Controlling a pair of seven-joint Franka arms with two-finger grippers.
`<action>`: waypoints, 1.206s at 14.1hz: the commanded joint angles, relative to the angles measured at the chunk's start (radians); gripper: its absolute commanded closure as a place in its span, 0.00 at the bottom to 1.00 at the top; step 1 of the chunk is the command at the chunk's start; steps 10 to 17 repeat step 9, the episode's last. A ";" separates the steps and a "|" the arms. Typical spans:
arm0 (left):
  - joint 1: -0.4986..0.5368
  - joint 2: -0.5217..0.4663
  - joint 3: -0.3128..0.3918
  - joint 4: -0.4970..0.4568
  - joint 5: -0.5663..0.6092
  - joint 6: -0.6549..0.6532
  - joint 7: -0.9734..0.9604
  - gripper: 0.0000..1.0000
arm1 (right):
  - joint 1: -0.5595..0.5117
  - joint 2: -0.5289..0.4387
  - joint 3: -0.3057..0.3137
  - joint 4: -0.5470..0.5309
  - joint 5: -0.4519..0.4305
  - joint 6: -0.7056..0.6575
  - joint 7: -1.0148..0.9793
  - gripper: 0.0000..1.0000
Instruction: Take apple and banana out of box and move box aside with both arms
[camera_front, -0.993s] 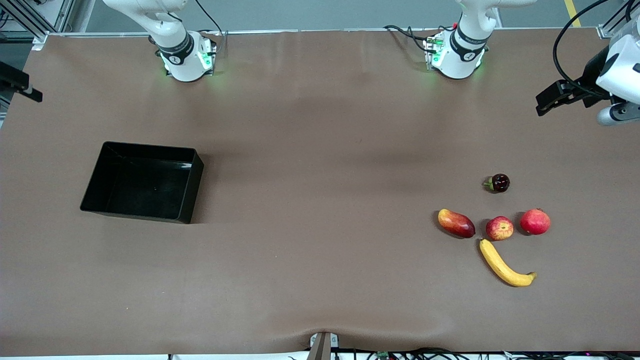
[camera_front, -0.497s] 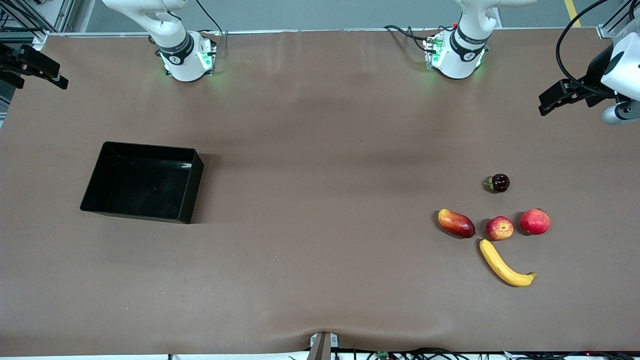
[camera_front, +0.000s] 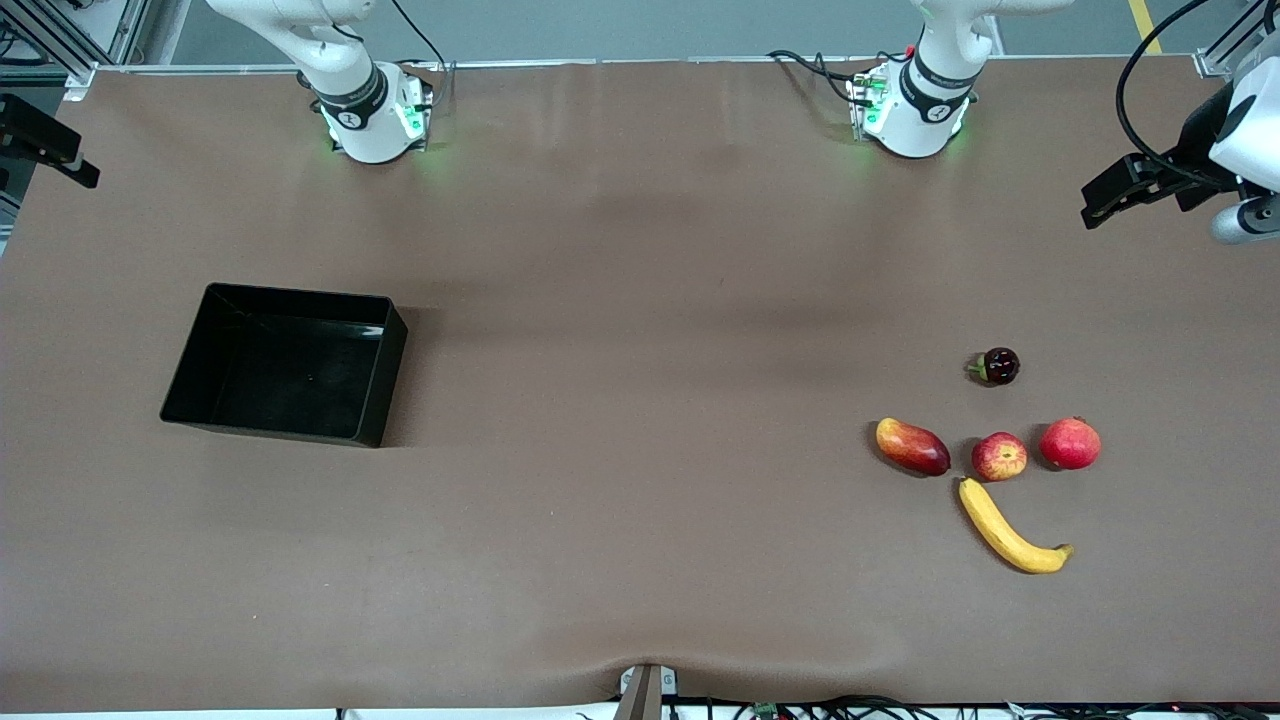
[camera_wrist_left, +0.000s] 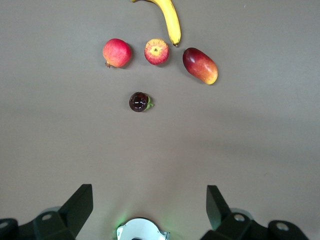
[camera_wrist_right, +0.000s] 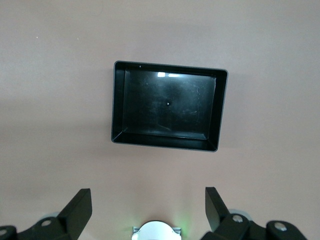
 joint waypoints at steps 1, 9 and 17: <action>0.003 -0.009 -0.005 0.006 0.015 -0.022 -0.006 0.00 | -0.019 0.045 0.020 0.063 -0.021 -0.011 -0.019 0.00; 0.003 -0.009 -0.006 0.006 0.014 -0.036 -0.006 0.00 | -0.003 0.068 0.023 0.085 -0.063 0.002 -0.010 0.00; 0.003 -0.009 -0.006 0.006 0.014 -0.036 -0.006 0.00 | -0.003 0.068 0.023 0.085 -0.063 0.002 -0.010 0.00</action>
